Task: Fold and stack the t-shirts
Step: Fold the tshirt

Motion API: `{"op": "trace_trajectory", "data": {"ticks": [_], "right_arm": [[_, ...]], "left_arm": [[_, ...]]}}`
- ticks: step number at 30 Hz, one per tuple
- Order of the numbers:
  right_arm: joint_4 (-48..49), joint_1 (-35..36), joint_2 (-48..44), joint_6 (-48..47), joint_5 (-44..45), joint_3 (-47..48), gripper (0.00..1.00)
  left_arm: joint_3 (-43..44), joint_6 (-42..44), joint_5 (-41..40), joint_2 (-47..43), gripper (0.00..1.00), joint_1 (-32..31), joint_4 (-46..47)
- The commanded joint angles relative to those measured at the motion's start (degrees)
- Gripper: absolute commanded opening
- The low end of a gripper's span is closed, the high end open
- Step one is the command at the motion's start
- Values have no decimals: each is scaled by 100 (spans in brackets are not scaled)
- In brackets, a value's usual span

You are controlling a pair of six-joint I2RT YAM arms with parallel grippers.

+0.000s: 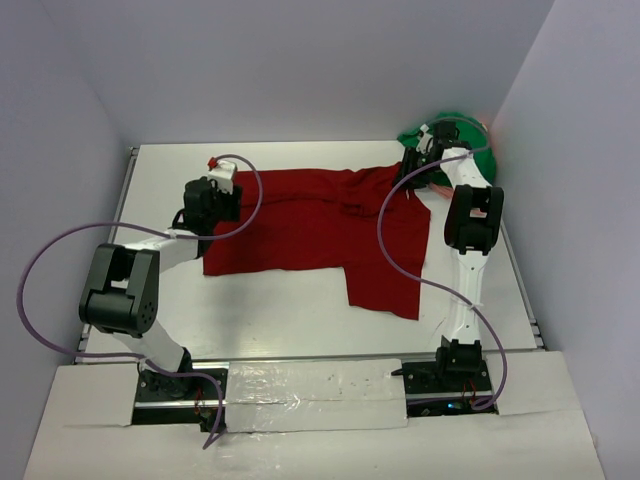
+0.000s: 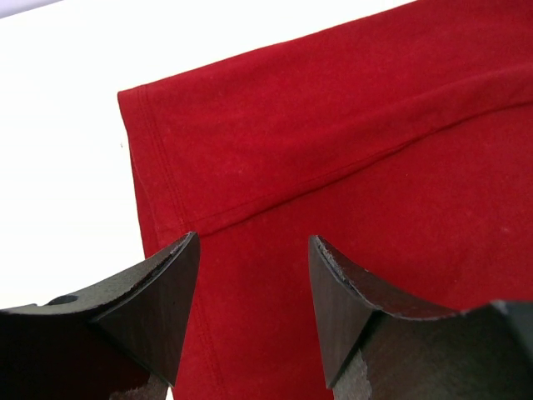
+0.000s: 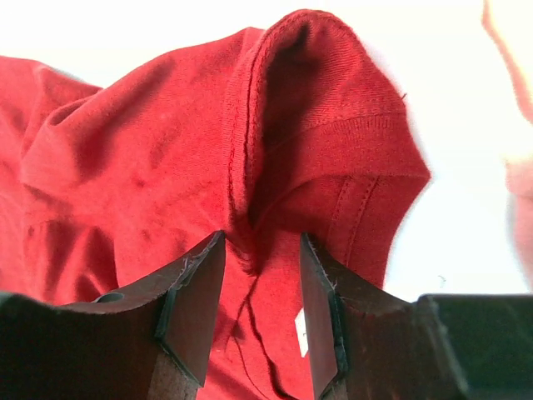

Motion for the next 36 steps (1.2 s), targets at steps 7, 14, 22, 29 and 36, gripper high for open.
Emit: {"op": "trace_trajectory", "data": {"ticks": [7,14,22,29,36], "right_arm": [[-47,53,147,2,-694,222,47],[-47,97,358,222,-1100,425,47],[-91,124,578,451,-1347,583,15],[-170,124,289,135,-768,390,6],[-152,36,-46,-199,147,118,1]], "left_arm": [[250,67,3,91,64,-56,-23],[294,68,-5,135,64,-56,-41],[321,68,-5,152,64,-56,-58],[321,68,-5,152,64,-56,-58],[259,68,3,91,64,-65,-49]]}}
